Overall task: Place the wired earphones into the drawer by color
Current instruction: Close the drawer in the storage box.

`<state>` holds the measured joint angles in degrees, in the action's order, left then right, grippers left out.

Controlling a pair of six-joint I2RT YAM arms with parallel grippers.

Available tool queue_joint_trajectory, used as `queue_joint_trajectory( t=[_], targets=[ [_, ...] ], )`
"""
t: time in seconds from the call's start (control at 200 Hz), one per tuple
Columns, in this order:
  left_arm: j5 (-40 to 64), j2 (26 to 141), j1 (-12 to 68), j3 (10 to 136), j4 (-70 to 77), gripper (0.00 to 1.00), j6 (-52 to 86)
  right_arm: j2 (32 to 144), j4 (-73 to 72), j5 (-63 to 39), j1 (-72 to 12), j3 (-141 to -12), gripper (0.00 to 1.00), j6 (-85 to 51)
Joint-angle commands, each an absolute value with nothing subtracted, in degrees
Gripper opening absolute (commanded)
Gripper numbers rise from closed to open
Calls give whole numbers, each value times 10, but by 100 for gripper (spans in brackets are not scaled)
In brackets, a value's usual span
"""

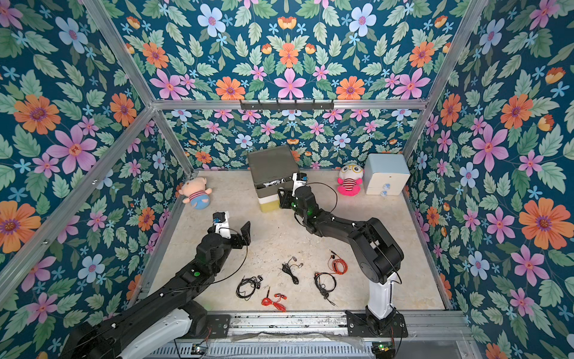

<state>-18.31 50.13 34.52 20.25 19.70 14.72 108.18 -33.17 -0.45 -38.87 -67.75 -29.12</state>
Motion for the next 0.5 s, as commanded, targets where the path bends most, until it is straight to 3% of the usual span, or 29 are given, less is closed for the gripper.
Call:
queue_joint_trajectory(
  t=[0.0,0.495],
  targets=[
    [-188,501,345,201,211,99,144,1090,-334,3,-386,-693,34,-283],
    [-191,499,345,199,213,99,145,1131,-329,-4,-377,-744,34,-285]
  ],
)
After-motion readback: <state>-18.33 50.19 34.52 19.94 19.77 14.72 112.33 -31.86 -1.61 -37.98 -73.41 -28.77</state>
